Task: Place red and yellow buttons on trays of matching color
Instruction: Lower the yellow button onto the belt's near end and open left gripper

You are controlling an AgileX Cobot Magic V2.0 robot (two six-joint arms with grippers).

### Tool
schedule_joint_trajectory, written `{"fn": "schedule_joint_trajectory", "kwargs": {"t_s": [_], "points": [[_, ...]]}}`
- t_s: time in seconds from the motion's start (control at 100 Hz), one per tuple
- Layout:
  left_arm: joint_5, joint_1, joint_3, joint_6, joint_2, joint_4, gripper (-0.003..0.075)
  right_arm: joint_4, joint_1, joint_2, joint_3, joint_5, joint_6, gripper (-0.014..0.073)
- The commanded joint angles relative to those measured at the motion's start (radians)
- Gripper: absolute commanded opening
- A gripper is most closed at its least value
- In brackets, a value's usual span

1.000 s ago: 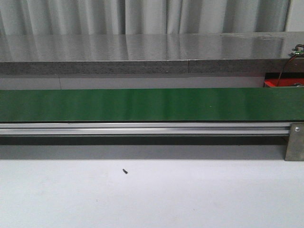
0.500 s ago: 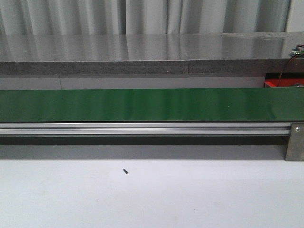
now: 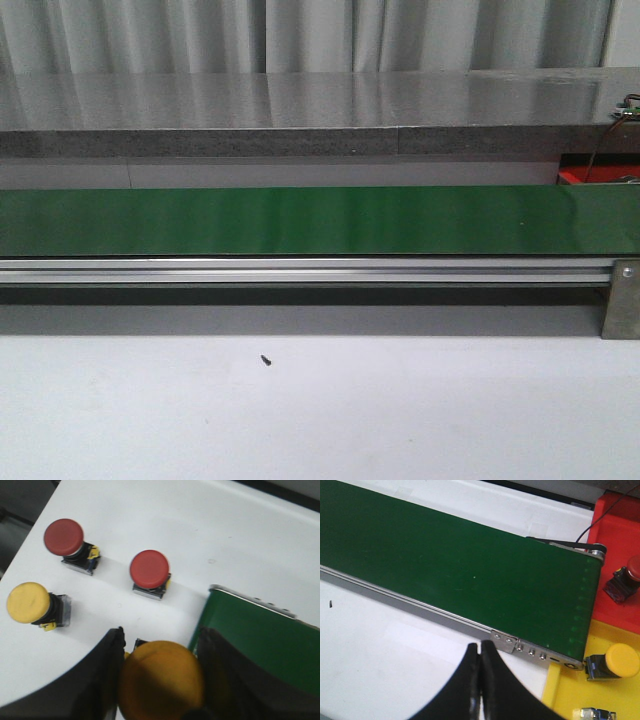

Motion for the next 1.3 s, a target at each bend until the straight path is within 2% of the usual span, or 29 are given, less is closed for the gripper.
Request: {"fn": "schedule_joint_trajectory", "kwargs": {"t_s": [0.0,0.34,0.66,0.76,0.98,1.07,1.29], "points": [[-0.014,-0.032,-0.018,0.019,-0.074,-0.046,0.0029,0.022,0.001,-0.006,-0.024,-0.046,-0.008,-0.0095],[-0.034,-0.173,0.034,0.057,-0.069,-0.058,0.0029,0.022,0.001,-0.006,-0.024,-0.046,-0.008,-0.0095],[-0.007,-0.192,0.053,0.065,-0.025,-0.063,0.0041,0.022,0.001,-0.006,-0.024,-0.040,-0.008,-0.0095],[0.006,-0.192,0.059,0.103,-0.025,-0.068,0.0126,0.022,0.001,-0.006,-0.024,-0.040,-0.008,-0.0095],[0.013,-0.192,0.069,0.113,-0.025,-0.070,0.0517,0.022,0.001,-0.006,-0.024,-0.040,-0.008,-0.0095],[0.006,-0.192,0.069,0.113,-0.028,-0.070,0.0566,0.022,0.001,-0.006,-0.024,-0.040,-0.008,-0.0095],[-0.037,-0.192,0.069,0.113,-0.099,-0.073,0.0568,0.022,0.001,-0.006,-0.024,-0.040,-0.008,-0.0095]]}}
